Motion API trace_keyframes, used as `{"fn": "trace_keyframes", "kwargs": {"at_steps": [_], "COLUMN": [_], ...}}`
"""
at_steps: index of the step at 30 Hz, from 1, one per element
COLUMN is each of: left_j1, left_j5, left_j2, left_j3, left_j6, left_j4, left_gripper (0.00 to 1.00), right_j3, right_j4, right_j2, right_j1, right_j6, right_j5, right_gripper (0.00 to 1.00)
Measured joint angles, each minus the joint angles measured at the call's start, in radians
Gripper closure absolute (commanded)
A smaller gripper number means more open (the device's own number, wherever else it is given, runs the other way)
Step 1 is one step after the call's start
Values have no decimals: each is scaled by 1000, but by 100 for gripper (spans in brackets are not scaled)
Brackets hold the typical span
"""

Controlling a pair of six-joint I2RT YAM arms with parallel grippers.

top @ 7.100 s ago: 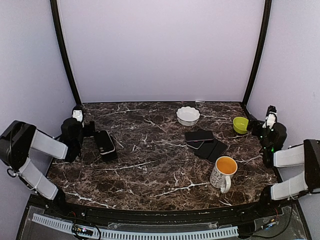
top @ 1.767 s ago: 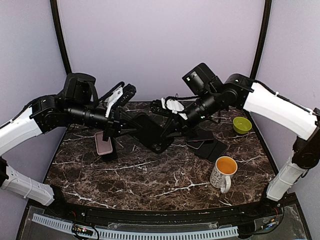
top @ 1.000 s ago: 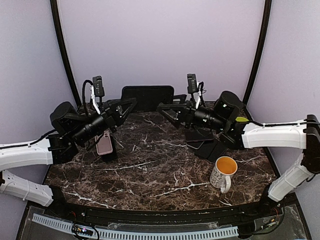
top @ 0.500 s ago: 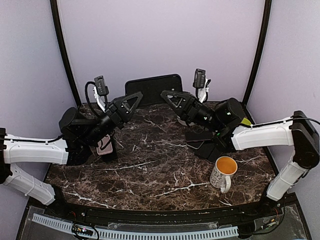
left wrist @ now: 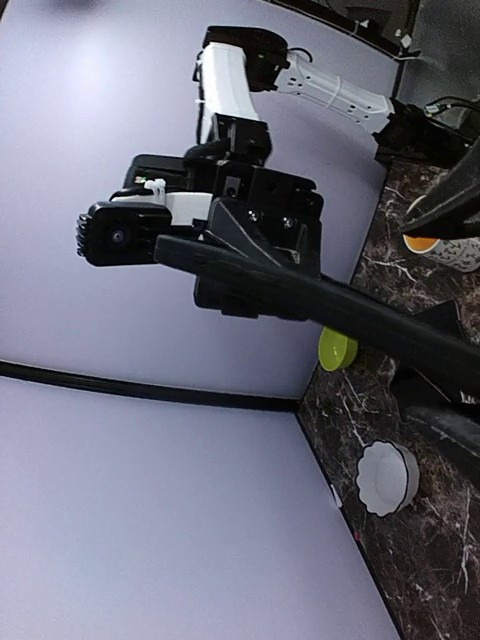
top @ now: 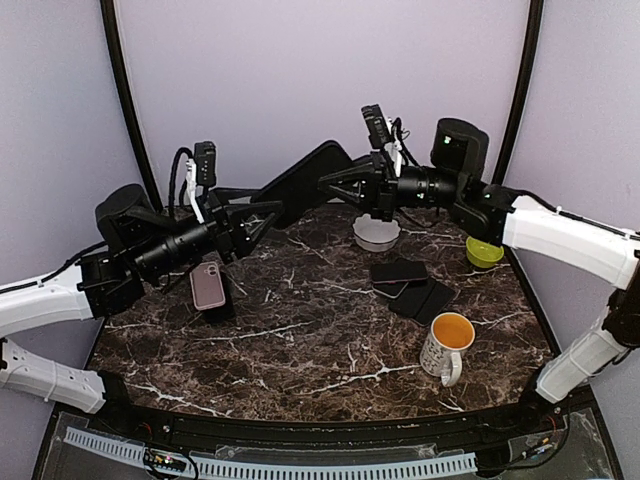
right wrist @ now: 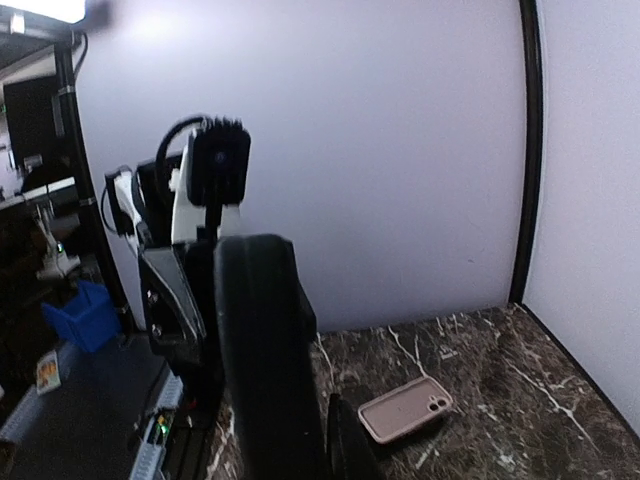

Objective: Put the phone into the phone case
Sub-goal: Pass from the left arm to the right, then pass from the right arm to the left

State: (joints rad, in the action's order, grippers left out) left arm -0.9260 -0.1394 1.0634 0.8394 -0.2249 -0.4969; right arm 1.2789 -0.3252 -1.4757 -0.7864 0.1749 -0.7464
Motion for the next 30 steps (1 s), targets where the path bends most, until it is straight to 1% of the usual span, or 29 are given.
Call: {"fn": "trace_keyframes", "kwargs": {"at_steps": [3,5,7,9,11,15,17,18,19,20,24,25,26,27,30], "left_j1": [0,-2,-2,-2,-2,-2,-2,-2,-2,-3,-4,-4,-4,-4,-5], "left_j5": [-12,-28,-42,-60,-82,-134,-150,-158,-161,-163,-157,-156,-156,-156,-142], "left_j2": [-33,-40,-36,-17,10,62,74,76,76,77,93,99,105,111,121], "left_j3": [71,105,129,153,169,173,167,159,151,145,139,139,139,139,139], "left_j6": [115,174,220,259,281,304,307,310,310,311,316,318,320,323,340], "left_j4": [196,297,378,463,516,567,555,539,521,503,450,443,439,438,443], "left_gripper": [40,40,40,40,40,42,47,53,56,63,78,86,90,98,100], "right_j3": [116,147,150,150,150,152,159,164,171,182,205,208,208,208,208], "right_j4": [385,563,680,761,803,807,808,812,816,822,835,841,846,851,870], "right_j2": [16,14,12,9,8,9,9,9,9,9,9,8,8,8,5], "right_j1": [-17,-19,-19,-19,-21,-34,-41,-45,-48,-52,-68,-72,-75,-77,-74], "right_j6": [-269,-378,-441,-483,-508,-529,-536,-538,-541,-544,-561,-565,-568,-570,-568], "right_j5": [5,20,36,45,50,76,90,94,97,99,106,109,112,116,126], "right_gripper": [100,100,100,100,100,100,100,100,100,100,100,100,100,100,100]}}
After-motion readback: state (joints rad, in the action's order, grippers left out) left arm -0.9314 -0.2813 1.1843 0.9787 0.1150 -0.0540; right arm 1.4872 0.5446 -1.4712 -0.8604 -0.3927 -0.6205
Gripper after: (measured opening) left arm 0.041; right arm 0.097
